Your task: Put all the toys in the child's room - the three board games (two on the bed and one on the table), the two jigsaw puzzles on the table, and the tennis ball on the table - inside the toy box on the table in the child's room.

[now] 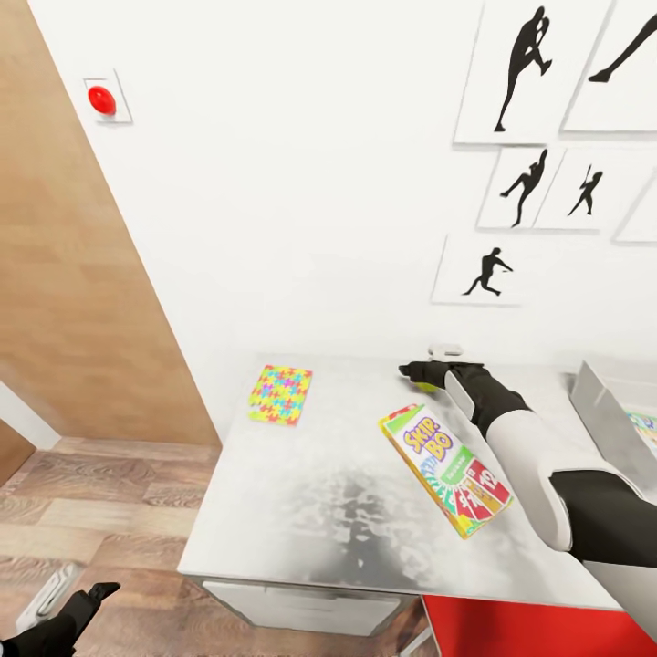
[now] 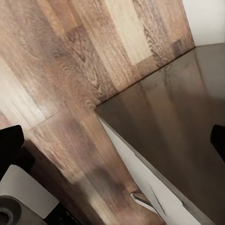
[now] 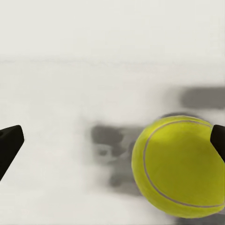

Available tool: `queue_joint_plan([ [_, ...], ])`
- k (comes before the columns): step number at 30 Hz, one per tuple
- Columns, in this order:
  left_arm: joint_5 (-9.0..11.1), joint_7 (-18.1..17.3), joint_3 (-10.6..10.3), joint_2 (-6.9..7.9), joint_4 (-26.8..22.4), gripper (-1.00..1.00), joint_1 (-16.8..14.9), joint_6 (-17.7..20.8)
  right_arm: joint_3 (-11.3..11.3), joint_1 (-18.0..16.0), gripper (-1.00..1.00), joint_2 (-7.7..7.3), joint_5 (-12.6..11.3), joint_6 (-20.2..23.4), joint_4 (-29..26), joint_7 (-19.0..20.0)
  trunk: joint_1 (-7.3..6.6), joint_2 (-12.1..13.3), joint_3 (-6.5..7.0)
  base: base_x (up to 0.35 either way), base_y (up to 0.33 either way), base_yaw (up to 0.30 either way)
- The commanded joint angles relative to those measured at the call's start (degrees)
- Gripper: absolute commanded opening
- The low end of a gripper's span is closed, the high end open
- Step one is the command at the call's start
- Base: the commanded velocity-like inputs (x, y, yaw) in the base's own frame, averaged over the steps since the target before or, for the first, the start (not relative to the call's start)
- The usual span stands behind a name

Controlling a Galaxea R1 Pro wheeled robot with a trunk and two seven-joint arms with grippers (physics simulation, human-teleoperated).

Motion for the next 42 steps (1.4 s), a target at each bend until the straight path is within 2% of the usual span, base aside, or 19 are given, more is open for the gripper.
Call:
queue_joint_plan([
  [1,0.6,0.5,0.1,-0.03,-0.1,1.0,0.0,0.2,0.3,0.0,1.0,-0.11,-0.6,0.2,-0.1,-0.1,0.0,0.0,-0.14,0.0,0.0,0.078],
  [13,0.6,0.6,0.0,-0.17,-0.1,1.0,0.0,0.2,0.2,0.1,1.0,-0.74,-0.5,-1.8,-2.2,-0.4,0.0,0.0,-0.34,0.0,0.0,0.015],
  [18,0.5,0.6,0.0,-0.18,-0.1,1.0,0.0,0.2,0.2,0.2,1.0,-0.91,-0.5,-1.9,-2.5,-4.8,0.0,0.0,-0.34,0.0,0.0,0.0],
  [23,0.5,0.6,0.0,-0.23,-0.1,1.0,0.0,0.2,0.2,0.2,1.0,-0.9,-0.5,-1.9,-2.5,-6.1,0.0,0.0,-0.34,0.0,0.0,0.0],
  [42,0.6,0.7,0.0,-0.33,0.0,1.0,0.0,0.1,0.2,0.2,1.0,-0.86,-0.3,-1.2,-2.3,-6.5,0.0,0.0,-1.55,0.0,0.0,0.0],
])
